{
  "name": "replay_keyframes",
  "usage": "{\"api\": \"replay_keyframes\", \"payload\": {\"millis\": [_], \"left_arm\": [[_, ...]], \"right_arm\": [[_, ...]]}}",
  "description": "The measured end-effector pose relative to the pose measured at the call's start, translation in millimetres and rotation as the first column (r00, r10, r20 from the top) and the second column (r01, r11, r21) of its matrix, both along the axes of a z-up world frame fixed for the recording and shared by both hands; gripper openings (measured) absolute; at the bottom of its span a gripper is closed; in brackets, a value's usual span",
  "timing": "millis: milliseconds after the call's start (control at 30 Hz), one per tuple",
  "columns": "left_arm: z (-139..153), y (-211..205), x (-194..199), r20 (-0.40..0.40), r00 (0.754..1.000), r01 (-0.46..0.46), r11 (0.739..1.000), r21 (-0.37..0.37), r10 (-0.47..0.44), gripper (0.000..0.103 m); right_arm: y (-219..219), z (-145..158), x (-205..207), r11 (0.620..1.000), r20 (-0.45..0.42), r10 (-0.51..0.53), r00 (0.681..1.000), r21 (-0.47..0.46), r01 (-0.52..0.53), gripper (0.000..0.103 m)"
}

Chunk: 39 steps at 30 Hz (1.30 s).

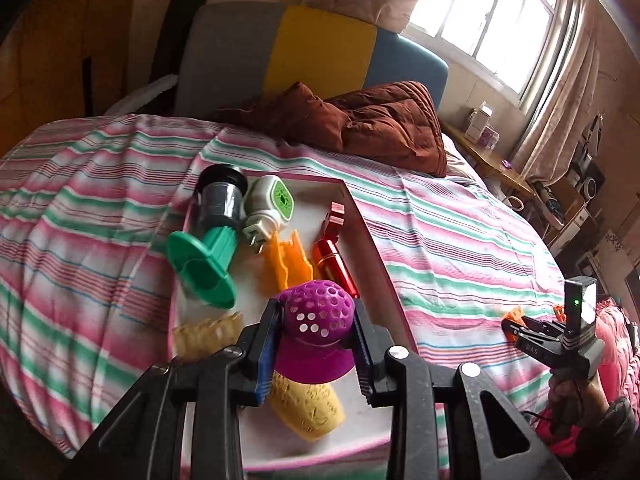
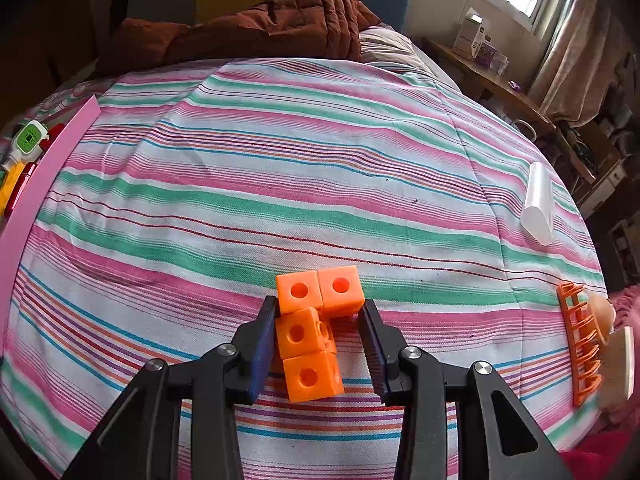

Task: Organize rigid objects
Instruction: 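Carry the purple toy to the tray and open the left tool while the right tool holds the cubes, then move the left tool back while the right tool carries the orange cubes toward the tray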

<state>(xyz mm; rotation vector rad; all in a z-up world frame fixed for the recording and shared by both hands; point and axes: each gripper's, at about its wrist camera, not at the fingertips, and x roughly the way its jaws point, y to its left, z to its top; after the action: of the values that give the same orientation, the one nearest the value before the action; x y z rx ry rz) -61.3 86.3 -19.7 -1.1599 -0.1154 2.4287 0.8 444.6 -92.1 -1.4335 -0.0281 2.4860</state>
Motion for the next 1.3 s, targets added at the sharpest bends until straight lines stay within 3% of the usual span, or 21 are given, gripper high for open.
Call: {"api": "replay_keyframes", "payload": {"millis": [233,467,733,1067,1300], "left_arm": [[-30,19,-26,0.083,0.997,0.010,1.000,-0.026,-0.007,0.033],[-36,29,-22,0.053,0.998,0.045,0.994,-0.097,-0.040,0.039],[-25,13,-16,0.054,0.999,0.001,0.999,-0.051,0.002,0.039],[-1,-7,15,-0.040,0.997,-0.072,0.990,-0.125,0.067,0.039],[1,-14,30,-0.054,0.995,-0.087,0.984,-0.155,0.080,0.039]], "right_arm": [[0,0,0,1.000,0.002,0.001,1.000,0.003,-0.001,0.041],[-1,0,0,1.000,0.005,0.000,1.000,0.000,0.000,0.041],[-1,0,0,1.000,0.005,0.001,1.000,0.006,-0.001,0.041],[-5,1,-1,1.000,0.003,0.000,1.000,0.019,0.000,0.040],[-7,1,0,1.000,0.001,-0.003,1.000,0.025,0.003,0.041]]}}
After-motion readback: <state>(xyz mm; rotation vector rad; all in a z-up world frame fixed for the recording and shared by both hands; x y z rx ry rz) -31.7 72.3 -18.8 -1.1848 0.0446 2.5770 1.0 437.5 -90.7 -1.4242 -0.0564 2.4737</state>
